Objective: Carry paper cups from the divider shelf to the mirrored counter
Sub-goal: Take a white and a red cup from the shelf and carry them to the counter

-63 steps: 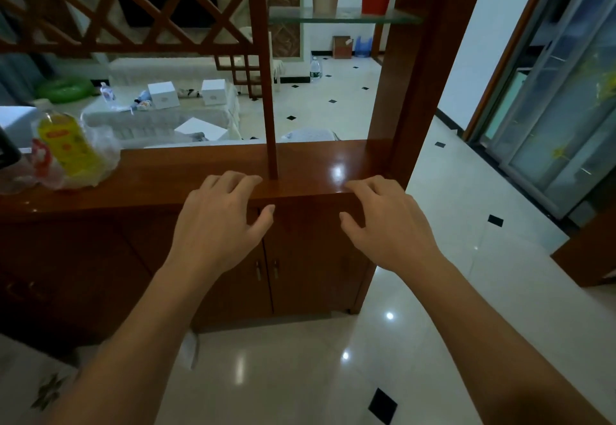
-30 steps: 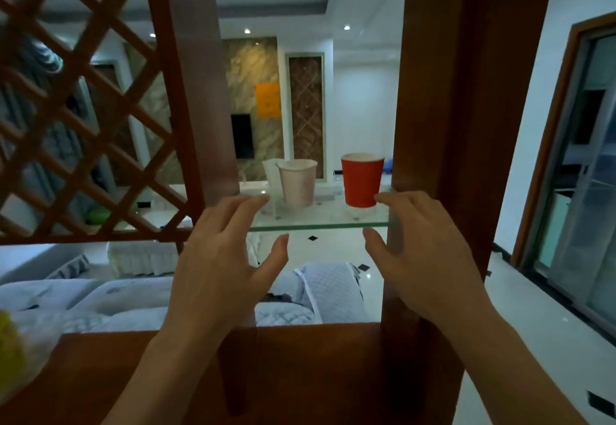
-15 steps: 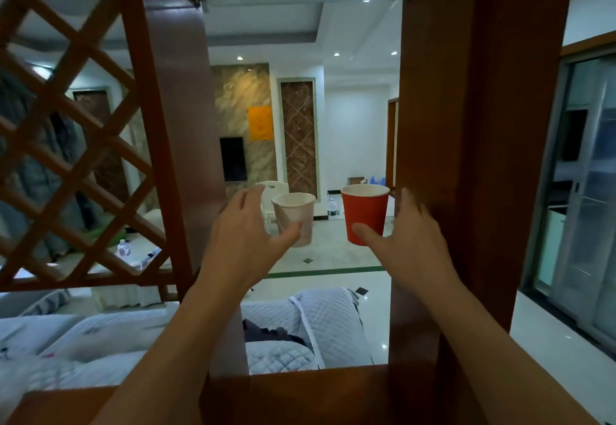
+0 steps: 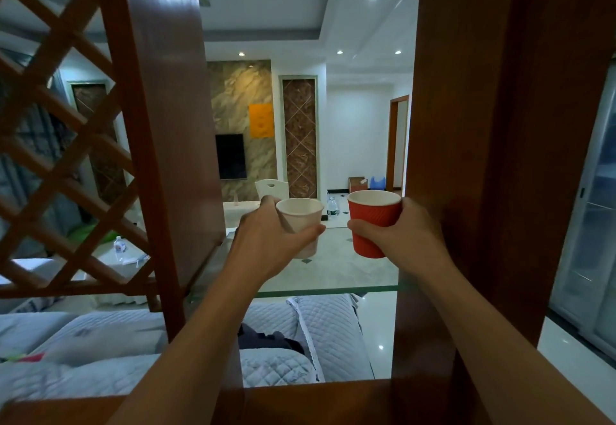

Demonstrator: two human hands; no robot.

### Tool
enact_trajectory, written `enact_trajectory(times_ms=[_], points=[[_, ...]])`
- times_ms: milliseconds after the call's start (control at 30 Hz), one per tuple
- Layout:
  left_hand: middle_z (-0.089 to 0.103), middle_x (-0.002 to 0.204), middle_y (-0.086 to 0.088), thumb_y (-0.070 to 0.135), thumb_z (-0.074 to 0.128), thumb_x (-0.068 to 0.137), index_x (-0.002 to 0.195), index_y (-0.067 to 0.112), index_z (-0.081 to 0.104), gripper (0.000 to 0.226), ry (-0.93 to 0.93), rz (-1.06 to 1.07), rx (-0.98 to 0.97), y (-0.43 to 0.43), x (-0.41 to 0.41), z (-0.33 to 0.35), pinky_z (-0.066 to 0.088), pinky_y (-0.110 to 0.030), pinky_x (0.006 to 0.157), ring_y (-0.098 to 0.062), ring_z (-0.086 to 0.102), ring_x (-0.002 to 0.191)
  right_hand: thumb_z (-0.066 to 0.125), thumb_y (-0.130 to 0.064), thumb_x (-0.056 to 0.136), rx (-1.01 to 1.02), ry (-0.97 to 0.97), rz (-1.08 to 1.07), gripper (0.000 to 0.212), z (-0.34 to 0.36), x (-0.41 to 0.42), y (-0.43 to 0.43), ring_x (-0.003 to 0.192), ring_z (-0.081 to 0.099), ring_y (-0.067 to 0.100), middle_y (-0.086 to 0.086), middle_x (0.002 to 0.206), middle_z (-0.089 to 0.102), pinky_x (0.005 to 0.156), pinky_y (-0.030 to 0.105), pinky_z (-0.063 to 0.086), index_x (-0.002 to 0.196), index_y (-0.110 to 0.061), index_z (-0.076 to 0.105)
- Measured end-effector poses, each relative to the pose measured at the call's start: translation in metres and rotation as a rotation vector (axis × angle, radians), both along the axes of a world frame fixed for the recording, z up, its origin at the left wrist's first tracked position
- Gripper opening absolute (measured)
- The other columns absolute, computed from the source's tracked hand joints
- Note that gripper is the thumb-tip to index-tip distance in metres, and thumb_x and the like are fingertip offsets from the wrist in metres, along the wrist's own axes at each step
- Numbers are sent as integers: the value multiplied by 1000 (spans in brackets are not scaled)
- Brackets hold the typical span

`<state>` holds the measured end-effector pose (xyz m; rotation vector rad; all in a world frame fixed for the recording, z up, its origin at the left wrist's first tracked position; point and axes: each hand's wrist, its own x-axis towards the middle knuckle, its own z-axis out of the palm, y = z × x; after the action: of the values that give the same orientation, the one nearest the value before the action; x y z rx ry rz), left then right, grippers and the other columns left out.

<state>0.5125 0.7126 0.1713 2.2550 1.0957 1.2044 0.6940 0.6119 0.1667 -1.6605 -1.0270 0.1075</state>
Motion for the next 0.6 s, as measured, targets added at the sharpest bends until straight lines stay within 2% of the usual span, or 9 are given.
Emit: enact_trajectory(times_ms=[133, 233, 300, 400, 533, 600], points=[[64, 113, 4, 59, 75, 67, 119, 23, 49, 69, -51, -28, 23, -1, 0, 1, 53, -27, 71, -15, 60, 98, 81, -48, 67, 22, -1, 6, 81, 2, -4, -8, 102, 51, 17, -2, 126, 53, 79, 33, 46, 134, -25, 40], [62, 111, 8, 58, 74, 68, 120, 24, 49, 67, -135, -59, 59, -10, -10, 2, 54, -28, 73, -13, 60, 97, 81, -49, 66, 76, -54, 5, 78, 5, -12, -23, 99, 54, 16, -6, 117, 55, 76, 29, 49, 130, -25, 44], [61, 105, 15, 58, 73, 67, 117, 29, 49, 63, -191, -91, 84, -22, -19, 2, 51, -15, 66, -6, 59, 93, 81, -49, 64, 118, -88, 16, 73, 7, -19, -36, 92, 54, 11, -11, 107, 54, 65, 19, 44, 125, -26, 47], [58, 102, 26, 60, 72, 65, 115, 33, 51, 60, -273, -136, 102, -45, -37, 0, 46, -6, 63, 7, 57, 91, 78, -55, 60, 183, -105, 32, 72, 6, -29, -54, 83, 54, 2, -24, 95, 52, 61, 13, 39, 122, -30, 49], [62, 112, 15, 70, 66, 58, 121, 28, 52, 77, -340, -161, 95, -70, -64, -14, 52, -12, 68, -5, 60, 99, 74, -60, 57, 275, -95, 52, 80, -8, -51, -75, 84, 49, -8, -33, 96, 46, 55, 5, 42, 127, -30, 47], [62, 115, 10, 71, 65, 55, 122, 27, 52, 81, -353, -155, 76, -79, -75, -24, 54, -15, 70, -9, 61, 101, 70, -60, 56, 301, -86, 58, 79, -17, -61, -85, 84, 50, -9, -35, 99, 45, 57, -2, 38, 126, -32, 45]])
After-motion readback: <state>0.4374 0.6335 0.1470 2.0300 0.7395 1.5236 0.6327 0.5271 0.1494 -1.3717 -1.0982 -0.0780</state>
